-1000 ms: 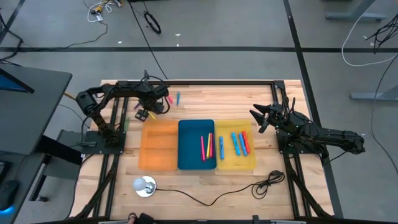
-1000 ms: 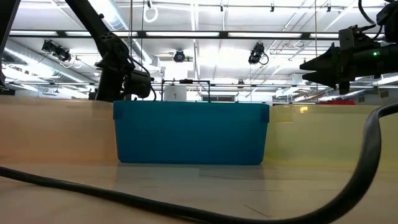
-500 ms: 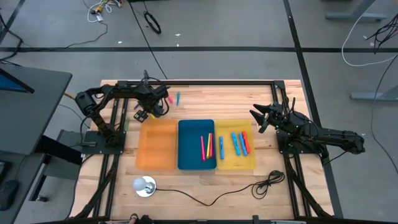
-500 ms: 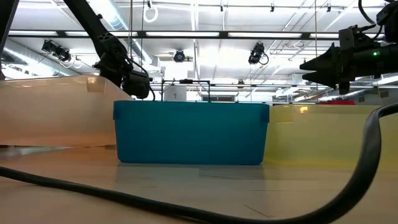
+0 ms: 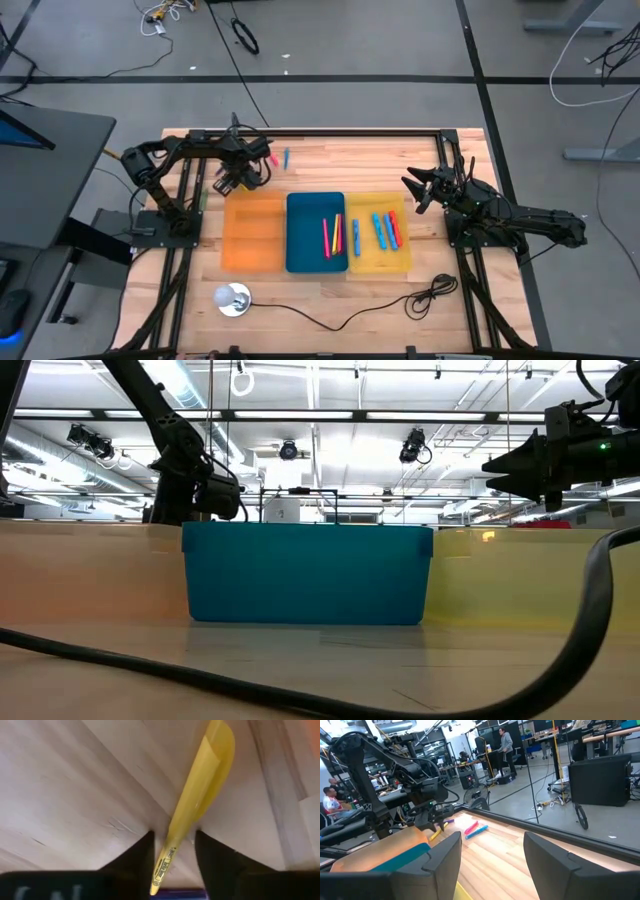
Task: Pick & Place Markers
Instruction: Put the yellow pen into the blue bin
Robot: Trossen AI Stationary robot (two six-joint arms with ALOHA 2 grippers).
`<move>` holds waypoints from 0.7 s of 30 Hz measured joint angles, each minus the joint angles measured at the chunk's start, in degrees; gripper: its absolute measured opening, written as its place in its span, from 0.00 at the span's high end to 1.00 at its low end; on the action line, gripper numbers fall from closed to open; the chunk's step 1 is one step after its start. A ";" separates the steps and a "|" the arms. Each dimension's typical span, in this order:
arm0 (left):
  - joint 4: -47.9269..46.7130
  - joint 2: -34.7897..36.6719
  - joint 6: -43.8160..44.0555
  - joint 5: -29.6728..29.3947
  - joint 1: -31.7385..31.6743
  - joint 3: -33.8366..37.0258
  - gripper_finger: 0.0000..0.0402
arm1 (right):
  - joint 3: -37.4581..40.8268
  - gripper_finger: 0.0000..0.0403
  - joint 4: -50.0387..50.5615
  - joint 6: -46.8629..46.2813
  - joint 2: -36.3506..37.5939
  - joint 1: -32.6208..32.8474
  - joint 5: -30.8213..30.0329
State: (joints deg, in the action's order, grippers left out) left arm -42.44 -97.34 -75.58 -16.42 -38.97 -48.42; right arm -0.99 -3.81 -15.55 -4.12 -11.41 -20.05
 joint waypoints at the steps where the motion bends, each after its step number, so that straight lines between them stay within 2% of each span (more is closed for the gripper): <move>1: -0.07 0.00 -0.04 0.29 -0.04 0.00 0.68 | 0.00 0.47 0.00 0.00 0.00 0.00 0.00; 6: -0.39 -0.02 -0.06 0.78 -0.04 0.04 0.84 | 0.00 0.47 0.00 0.02 0.00 0.01 0.02; 10: -0.87 -0.04 -0.03 1.03 -0.04 0.04 0.93 | 0.00 0.47 0.00 0.00 0.00 0.00 0.00; 18: -1.08 -0.02 0.09 0.76 -0.02 -0.25 0.90 | 0.00 0.47 0.00 0.01 0.00 0.01 0.00; 21: -1.41 0.65 1.77 1.25 -0.06 -1.07 0.92 | 0.00 0.47 0.00 0.02 0.00 -0.01 0.00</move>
State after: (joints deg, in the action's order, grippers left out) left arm -43.85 -96.69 -73.80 -15.17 -39.02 -49.50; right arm -0.99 -3.81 -15.53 -4.12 -11.42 -20.05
